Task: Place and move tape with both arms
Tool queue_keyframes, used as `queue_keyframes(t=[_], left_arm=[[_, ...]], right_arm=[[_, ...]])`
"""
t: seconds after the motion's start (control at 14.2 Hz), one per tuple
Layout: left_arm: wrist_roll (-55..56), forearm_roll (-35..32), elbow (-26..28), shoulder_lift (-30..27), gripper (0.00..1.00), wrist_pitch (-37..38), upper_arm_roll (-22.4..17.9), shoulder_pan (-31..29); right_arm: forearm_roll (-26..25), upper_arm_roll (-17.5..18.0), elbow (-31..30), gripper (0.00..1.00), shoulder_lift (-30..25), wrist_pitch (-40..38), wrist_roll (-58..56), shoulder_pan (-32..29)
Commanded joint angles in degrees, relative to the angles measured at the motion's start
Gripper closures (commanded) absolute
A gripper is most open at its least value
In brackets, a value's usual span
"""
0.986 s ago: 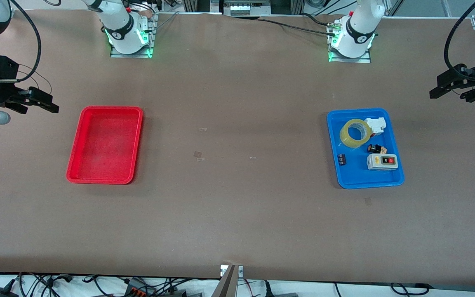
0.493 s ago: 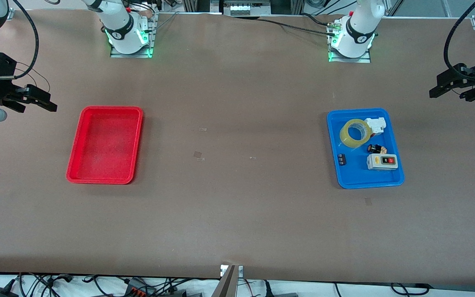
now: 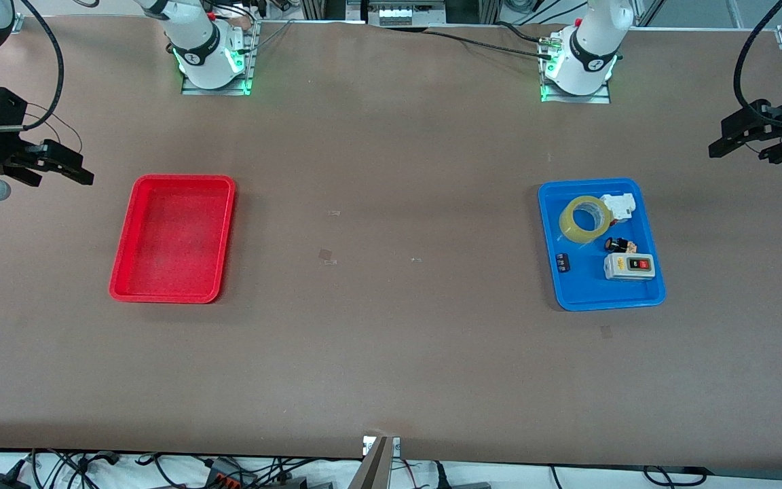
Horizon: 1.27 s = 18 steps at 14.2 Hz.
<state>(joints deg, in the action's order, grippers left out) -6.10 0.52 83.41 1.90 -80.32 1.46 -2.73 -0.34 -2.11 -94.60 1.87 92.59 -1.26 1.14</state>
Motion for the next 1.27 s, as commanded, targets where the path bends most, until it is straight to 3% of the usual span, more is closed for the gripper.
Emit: queue_keyframes(t=[0.0, 0.14, 0.42, 1.2], left_arm=[[-1.10, -1.49, -0.35, -0.23, 0.00, 2.09, 0.30, -0.17], [-1.10, -0.62, 0.87, 0.38, 0.00, 2.71, 0.30, -1.39], [-1.28, -0.26, 9.65, 0.21, 0.00, -2.09, 1.08, -1.58], [-1.19, -0.17, 47.00, -1.38, 0.00, -46.64, 3.46, -0.96]], right_arm=[[0.69, 0.00, -1.47, 0.00, -1.26, 1.10, -0.40, -0.17], [0.78, 0.09, -1.38, 0.00, -1.26, 1.02, -0.32, -0.17], [0.86, 0.00, -1.29, 0.00, -1.26, 1.10, -0.41, -0.26], [0.78, 0.00, -0.06, 0.00, -0.02, 1.10, -0.49, -0.26]])
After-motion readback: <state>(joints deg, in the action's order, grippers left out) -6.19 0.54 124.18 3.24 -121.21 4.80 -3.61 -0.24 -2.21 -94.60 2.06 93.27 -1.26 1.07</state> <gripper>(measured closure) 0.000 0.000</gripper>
